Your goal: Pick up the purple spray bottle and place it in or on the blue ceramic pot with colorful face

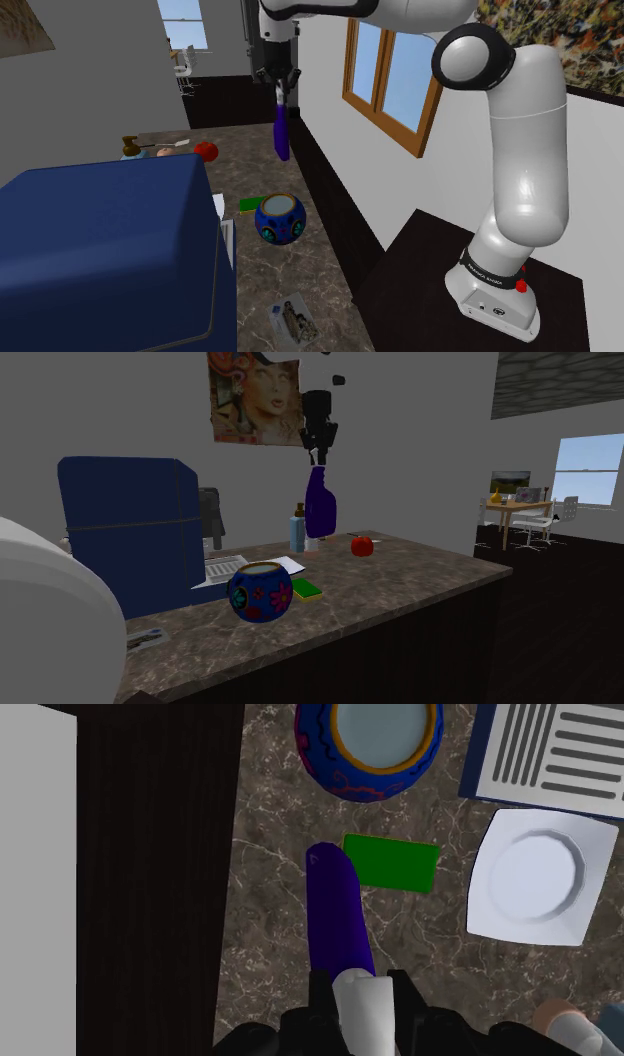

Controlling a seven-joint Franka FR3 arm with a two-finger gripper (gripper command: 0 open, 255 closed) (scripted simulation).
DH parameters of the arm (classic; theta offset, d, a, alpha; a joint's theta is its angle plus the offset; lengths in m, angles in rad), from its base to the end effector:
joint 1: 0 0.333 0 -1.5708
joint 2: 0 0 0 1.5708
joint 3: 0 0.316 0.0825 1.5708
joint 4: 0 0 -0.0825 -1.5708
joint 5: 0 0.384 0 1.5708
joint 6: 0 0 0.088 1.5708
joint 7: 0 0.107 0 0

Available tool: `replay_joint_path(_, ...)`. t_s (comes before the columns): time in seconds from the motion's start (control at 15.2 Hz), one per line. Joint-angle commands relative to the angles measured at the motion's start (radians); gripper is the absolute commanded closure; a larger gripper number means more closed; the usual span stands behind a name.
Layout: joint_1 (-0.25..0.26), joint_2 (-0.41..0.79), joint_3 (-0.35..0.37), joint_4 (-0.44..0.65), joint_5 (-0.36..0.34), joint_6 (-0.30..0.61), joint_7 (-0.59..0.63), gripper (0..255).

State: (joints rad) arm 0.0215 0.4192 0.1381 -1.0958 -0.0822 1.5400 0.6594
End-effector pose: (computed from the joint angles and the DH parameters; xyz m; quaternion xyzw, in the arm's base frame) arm 0.6686 0.0759 0.5889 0.9667 -0.2552 0.0182 0.0064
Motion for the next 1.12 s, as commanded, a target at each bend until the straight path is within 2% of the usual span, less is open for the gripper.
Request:
replay_joint_path(0.0,0.015,-0.034,0.007,-0.018,0.001,-0.017,0.022,255)
replay_joint_path(0.4,0.073,-0.141,0.039,-0.073,0.004,-0.072,0.112,255)
replay_joint_path(0.86,0.145,-0.208,0.082,-0.051,0.003,-0.164,0.222,255)
replay_joint_path(1.06,0.139,-0.237,0.081,-0.135,0.01,-0.109,0.221,255)
